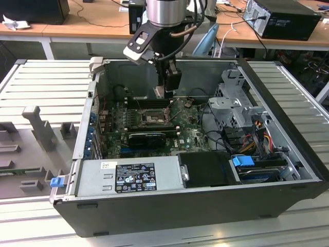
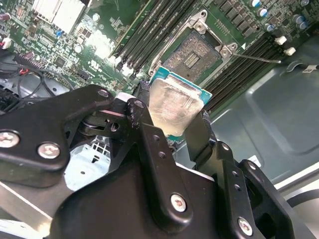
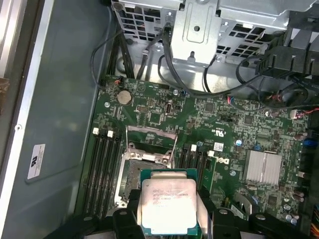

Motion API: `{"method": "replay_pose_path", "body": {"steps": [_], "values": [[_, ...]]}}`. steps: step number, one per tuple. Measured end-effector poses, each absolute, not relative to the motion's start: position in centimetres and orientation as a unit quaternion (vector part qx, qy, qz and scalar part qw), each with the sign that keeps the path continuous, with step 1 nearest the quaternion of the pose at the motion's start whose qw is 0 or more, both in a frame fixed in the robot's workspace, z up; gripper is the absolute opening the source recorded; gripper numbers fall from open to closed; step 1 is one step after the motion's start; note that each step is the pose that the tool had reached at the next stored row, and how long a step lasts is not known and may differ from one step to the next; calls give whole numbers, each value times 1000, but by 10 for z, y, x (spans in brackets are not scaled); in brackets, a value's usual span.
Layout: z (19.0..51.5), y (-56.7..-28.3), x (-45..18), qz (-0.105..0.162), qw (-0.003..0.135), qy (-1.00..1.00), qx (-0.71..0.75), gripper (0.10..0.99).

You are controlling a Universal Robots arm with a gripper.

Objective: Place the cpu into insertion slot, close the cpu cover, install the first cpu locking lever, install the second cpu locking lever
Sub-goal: 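Place the cpu into insertion slot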

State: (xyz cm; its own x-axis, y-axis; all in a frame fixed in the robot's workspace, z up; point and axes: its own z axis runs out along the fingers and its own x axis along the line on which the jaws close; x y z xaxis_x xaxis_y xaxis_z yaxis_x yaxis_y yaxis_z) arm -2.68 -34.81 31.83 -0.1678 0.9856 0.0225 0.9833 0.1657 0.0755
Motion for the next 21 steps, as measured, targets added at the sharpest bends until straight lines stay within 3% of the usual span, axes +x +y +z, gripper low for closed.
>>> {"method": "replay_pose_path", "body": {"steps": [21], "values": [[289, -348, -28, 31, 15, 719, 695, 529]]}}
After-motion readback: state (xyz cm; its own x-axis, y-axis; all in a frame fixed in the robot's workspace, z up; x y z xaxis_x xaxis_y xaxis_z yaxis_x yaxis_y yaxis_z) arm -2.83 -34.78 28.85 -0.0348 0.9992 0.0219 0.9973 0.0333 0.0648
